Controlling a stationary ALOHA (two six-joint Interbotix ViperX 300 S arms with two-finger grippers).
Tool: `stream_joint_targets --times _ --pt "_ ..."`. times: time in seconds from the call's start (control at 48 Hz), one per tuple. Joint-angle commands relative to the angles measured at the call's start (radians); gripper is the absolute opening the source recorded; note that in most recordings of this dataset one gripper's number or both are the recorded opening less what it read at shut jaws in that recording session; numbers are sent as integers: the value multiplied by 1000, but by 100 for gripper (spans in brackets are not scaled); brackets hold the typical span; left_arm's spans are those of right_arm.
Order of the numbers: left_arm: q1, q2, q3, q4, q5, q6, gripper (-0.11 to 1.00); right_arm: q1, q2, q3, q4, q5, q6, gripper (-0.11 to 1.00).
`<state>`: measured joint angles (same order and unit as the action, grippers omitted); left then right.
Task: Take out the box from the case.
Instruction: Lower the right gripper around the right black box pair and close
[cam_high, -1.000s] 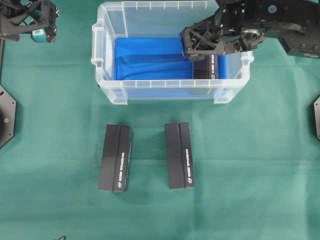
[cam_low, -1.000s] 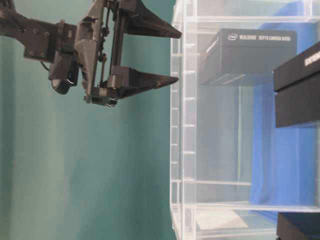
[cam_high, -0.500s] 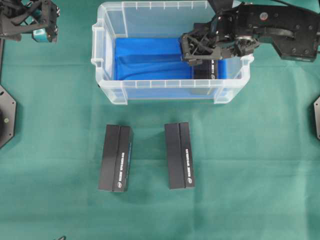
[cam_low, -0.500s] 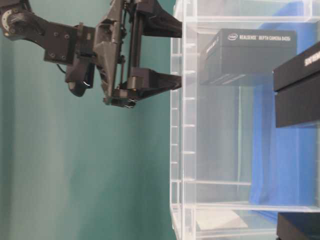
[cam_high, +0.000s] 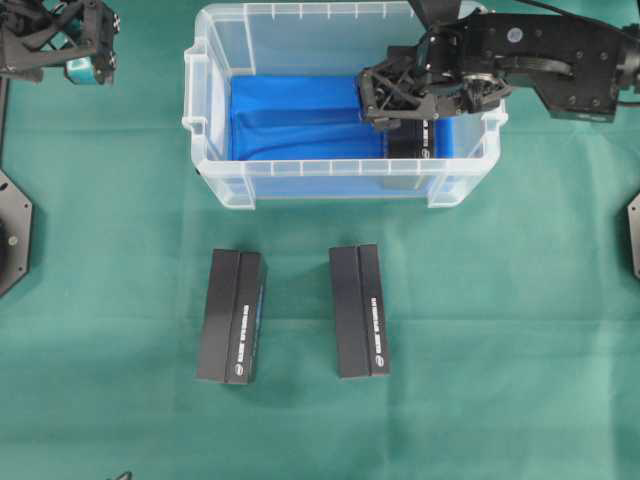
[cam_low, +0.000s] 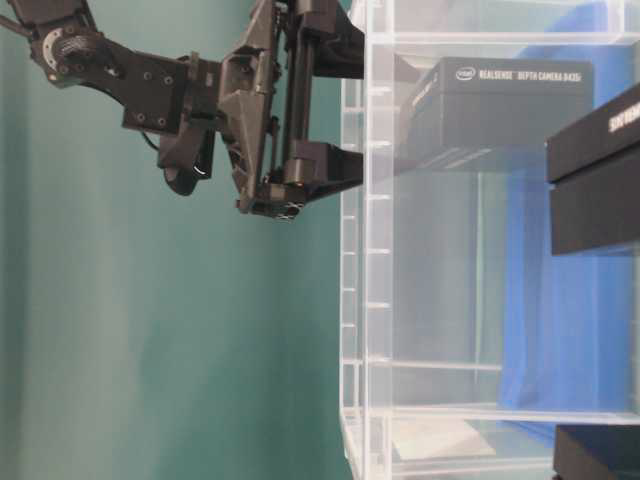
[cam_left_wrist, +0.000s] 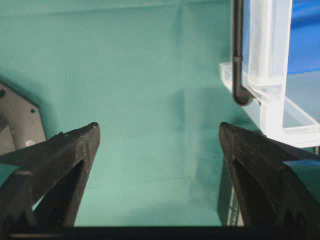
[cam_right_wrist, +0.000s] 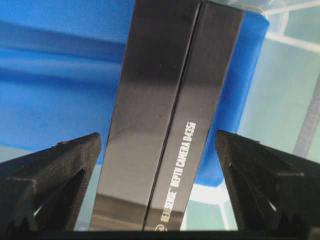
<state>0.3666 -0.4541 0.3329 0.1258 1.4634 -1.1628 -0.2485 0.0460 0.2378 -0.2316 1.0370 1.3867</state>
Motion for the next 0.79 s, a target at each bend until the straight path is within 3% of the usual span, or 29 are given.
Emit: stream_joint_targets --times 0.0,0.771 --pt "-3 -9 -11 -2 -2 0 94 -3 -6 -6 -3 -11 0 93" --pt "-2 -9 -8 0 -2 -2 94 -18 35 18 -2 -69 3 93"
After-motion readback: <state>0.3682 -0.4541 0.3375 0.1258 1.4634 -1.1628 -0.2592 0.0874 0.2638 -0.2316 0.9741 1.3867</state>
